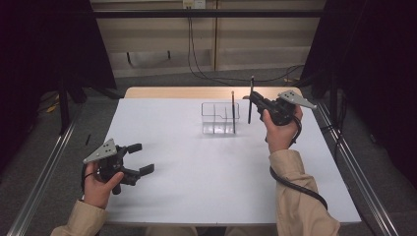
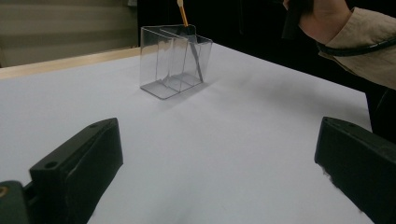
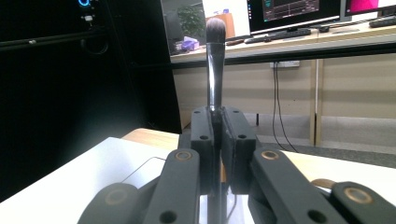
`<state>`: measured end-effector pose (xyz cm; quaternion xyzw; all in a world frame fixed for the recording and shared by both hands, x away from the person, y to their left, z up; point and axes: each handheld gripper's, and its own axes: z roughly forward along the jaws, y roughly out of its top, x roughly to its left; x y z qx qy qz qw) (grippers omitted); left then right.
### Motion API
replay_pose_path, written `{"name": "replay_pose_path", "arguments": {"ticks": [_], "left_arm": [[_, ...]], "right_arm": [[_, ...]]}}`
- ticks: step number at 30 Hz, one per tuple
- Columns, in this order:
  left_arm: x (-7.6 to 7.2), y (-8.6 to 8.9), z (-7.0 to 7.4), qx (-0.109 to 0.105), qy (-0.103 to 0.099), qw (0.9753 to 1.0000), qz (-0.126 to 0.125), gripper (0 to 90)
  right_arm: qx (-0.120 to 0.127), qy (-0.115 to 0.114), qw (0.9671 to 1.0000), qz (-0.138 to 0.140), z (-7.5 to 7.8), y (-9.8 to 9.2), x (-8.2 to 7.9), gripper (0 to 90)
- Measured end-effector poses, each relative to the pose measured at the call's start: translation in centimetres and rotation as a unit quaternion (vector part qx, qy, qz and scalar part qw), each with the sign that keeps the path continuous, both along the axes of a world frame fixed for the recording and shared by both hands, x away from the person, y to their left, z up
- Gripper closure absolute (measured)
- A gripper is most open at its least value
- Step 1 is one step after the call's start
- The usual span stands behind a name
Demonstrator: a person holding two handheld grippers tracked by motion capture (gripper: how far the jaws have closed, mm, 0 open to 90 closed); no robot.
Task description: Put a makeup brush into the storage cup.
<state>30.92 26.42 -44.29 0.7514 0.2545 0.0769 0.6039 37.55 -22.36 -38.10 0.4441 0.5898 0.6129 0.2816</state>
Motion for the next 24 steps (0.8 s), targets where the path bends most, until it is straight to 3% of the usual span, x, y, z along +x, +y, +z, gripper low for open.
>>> {"name": "replay_pose_path", "arguments": {"ticks": [24], "left_arm": [[0.1,0.1,-0.1,-0.005,0.001,1.0000,0.001,0.9]], "right_arm": [[-0.003,-0.008,0.9999,0.010,1.0,1.1,1.3,84.4]]}}
